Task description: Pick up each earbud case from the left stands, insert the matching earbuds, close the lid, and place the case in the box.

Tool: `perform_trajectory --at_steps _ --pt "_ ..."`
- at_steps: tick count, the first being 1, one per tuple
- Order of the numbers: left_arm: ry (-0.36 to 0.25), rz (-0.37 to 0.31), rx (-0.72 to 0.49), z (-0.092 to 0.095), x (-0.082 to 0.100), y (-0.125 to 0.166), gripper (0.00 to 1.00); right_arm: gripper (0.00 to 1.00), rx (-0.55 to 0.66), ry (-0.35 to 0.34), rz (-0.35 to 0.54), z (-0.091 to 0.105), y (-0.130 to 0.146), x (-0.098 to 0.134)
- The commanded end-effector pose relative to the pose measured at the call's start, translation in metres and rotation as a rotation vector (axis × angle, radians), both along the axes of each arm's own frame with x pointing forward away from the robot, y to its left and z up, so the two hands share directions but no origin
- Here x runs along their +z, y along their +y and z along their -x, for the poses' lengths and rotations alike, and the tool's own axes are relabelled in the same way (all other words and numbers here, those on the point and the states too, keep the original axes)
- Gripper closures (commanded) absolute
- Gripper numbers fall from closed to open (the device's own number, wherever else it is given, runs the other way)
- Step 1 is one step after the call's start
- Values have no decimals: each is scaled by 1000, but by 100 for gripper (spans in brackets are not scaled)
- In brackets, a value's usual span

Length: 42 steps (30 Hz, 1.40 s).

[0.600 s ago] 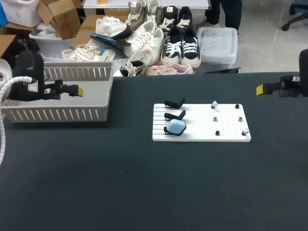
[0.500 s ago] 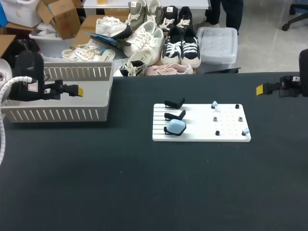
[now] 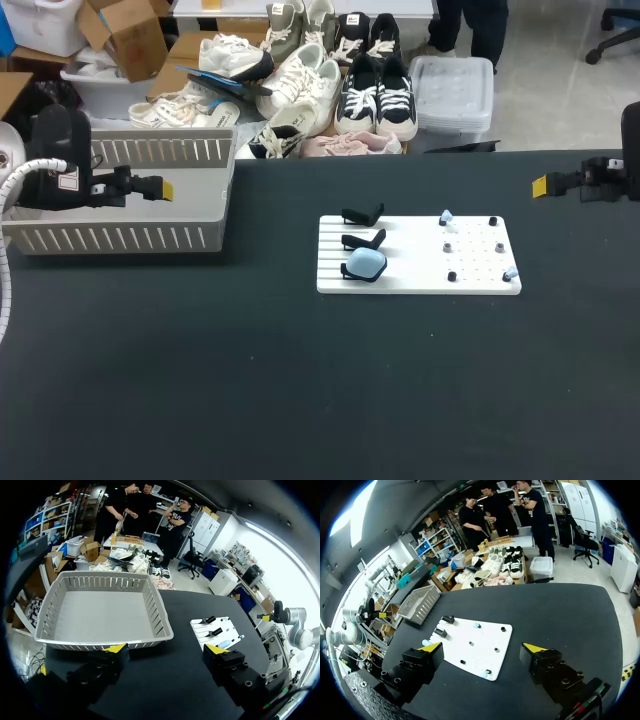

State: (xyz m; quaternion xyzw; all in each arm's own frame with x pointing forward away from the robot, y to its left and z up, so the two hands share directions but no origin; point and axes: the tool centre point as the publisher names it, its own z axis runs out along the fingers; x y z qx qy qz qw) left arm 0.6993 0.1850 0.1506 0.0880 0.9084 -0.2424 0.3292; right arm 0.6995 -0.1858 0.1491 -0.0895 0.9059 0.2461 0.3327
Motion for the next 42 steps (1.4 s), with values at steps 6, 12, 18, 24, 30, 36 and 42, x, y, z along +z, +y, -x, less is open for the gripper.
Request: perform_trajectory --at_steps 6,12,18,24,30,36,42 --pt "-50 8 -51 -6 4 -6 0 0 3 3 -1 -1 -1 0" --pt "-202 -14 -231 -11 15 -23 0 0 3 3 -1 -1 -1 0" --pt "-332 -47 -513 -3 20 -49 0 0 3 3 -1 -1 -1 0" --pt "-395 -84 -680 0 20 -72 0 0 3 3 -1 -1 -1 0" --pt "-462 -92 -834 3 21 -93 0 0 3 3 -1 -1 -1 0" --pt "-483 -174 -990 7 8 -118 0 0 3 3 -1 -1 -1 0" --pt "-485 -185 -1097 9 -4 -137 0 0 3 3 -1 -1 -1 0"
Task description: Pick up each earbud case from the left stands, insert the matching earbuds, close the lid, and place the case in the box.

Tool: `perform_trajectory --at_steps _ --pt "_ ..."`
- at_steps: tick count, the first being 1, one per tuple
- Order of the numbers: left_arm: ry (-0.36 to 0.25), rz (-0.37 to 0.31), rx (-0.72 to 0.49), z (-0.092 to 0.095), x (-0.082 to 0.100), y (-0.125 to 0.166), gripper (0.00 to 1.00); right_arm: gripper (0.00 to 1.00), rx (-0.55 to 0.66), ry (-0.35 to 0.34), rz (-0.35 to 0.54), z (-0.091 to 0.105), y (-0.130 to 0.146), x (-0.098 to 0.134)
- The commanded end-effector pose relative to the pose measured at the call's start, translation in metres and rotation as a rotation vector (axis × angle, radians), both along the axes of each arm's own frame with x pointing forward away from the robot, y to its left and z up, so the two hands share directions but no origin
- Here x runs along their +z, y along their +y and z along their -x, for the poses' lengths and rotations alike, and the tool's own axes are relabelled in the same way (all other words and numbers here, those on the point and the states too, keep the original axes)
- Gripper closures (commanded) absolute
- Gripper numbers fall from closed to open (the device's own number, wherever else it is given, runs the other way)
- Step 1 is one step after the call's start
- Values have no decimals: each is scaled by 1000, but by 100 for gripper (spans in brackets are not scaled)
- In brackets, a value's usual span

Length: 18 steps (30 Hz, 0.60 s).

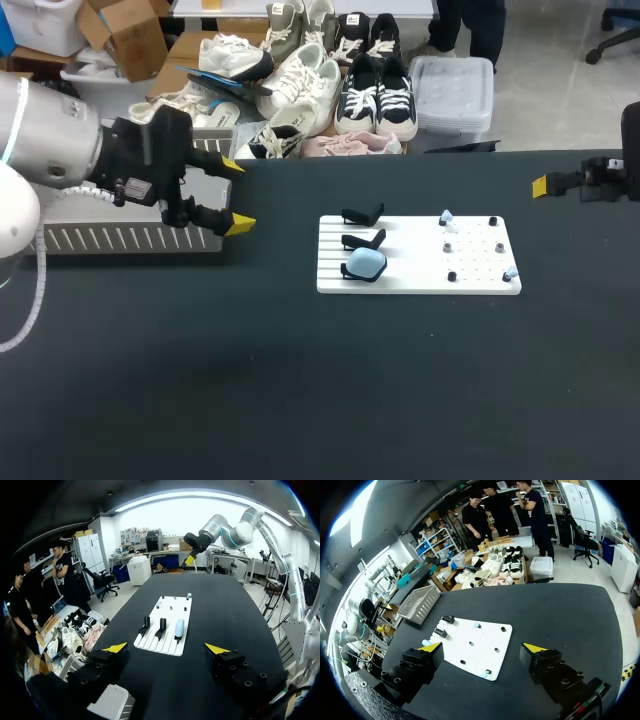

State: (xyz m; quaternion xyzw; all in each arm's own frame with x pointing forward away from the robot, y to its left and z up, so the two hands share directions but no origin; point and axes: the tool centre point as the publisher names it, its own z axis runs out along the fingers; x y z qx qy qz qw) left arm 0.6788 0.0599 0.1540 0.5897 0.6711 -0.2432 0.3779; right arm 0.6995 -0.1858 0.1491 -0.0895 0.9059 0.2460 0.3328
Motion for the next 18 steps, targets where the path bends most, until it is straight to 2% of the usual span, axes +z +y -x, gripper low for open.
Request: perform_trajectory --at_steps 1,7,11,18 --pt "40 -18 -125 -11 -9 -15 0 0 3 3 -1 -1 -1 0" --pt "52 -14 -160 -13 -23 -31 0 0 3 3 -1 -1 -1 0" --pt "69 13 -151 -15 -31 -42 0 0 3 3 -1 -1 -1 0" --pt "39 7 -161 -8 -49 -67 0 0 3 3 -1 -1 -1 0"
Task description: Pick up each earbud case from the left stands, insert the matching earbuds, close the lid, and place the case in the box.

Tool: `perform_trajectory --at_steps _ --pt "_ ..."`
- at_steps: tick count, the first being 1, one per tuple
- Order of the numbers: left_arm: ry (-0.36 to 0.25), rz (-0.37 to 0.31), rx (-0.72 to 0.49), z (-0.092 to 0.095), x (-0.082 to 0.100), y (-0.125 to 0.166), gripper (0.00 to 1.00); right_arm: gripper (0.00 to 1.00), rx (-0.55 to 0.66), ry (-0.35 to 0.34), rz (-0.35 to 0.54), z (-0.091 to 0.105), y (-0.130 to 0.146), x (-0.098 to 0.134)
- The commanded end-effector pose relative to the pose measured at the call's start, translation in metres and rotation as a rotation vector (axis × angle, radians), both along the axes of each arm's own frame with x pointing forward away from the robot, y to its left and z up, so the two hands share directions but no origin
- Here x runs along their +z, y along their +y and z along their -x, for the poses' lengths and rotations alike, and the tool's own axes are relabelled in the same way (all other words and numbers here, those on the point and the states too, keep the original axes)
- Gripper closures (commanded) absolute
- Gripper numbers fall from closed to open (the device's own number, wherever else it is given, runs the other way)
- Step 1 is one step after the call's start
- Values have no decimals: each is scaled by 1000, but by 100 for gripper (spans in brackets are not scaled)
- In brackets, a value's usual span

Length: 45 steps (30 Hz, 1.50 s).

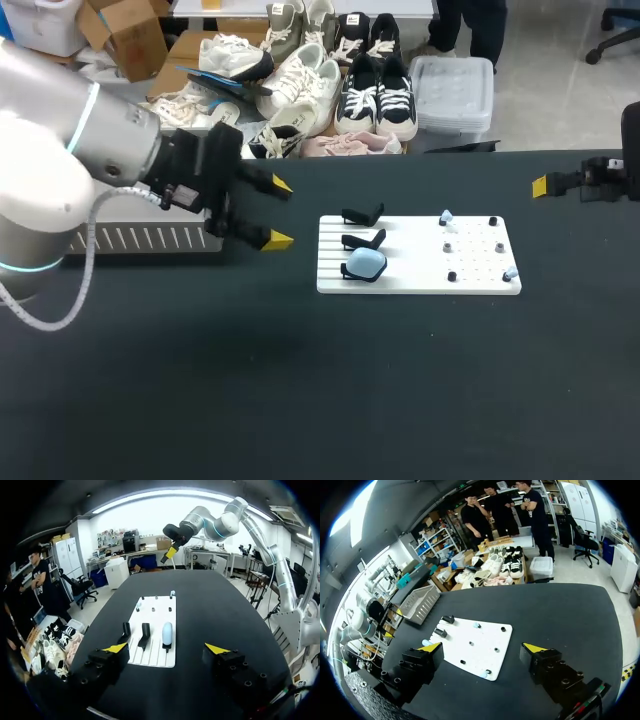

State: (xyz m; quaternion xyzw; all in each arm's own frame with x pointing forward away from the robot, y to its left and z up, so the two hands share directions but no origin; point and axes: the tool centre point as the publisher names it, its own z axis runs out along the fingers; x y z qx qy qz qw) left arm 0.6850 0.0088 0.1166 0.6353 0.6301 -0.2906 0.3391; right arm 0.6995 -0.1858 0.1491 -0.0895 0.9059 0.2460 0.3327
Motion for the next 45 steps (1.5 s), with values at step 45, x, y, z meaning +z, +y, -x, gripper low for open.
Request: perform_trajectory --at_steps 45 --pt "31 72 24 -13 -83 -78 0 0 3 3 -1 -1 -1 0"
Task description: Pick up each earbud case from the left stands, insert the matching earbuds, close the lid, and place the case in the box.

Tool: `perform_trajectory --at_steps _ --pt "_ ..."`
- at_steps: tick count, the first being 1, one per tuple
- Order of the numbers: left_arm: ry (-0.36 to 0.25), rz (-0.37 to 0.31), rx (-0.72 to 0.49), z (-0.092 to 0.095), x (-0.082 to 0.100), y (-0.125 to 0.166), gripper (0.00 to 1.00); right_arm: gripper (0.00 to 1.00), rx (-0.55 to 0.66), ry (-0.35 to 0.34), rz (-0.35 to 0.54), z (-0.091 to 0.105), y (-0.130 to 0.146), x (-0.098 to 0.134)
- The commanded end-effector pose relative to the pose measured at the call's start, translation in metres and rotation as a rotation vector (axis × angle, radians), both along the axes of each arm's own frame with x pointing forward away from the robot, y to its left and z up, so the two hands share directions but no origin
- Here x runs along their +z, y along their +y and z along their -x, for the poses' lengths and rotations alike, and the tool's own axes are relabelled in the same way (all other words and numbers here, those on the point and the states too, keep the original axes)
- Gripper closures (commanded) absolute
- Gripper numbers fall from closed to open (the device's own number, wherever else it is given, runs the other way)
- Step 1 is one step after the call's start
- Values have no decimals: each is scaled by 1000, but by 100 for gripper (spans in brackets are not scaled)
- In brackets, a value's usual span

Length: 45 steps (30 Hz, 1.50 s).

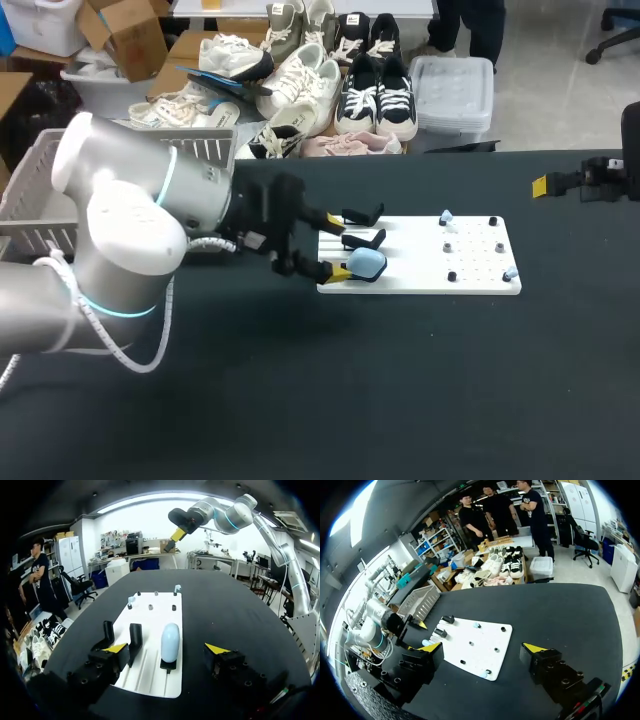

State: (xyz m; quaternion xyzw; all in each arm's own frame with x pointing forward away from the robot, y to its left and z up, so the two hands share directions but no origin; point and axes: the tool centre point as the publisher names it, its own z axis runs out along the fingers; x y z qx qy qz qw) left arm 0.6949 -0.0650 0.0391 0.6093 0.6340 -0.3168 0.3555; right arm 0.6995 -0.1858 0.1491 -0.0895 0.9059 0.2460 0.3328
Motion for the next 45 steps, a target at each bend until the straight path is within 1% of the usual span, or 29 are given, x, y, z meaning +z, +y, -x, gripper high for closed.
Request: perform_trajectory --at_steps 1,6,17,30,36,45 --pt "1 4 -11 -3 -6 -5 0 0 3 3 -1 -1 -1 0" --pt "8 14 -10 -6 -10 -8 0 0 3 3 -1 -1 -1 0" --pt "-2 17 -27 -2 -19 -18 0 0 3 3 -1 -1 -1 0" --pt "-8 9 -32 1 -23 -24 1 0 3 3 -1 -1 -1 0" --pt "4 13 -27 -1 -26 -25 4 0 3 3 -1 -1 -1 0" --pt "7 21 -22 -1 -27 -25 14 0 3 3 -1 -1 -1 0"
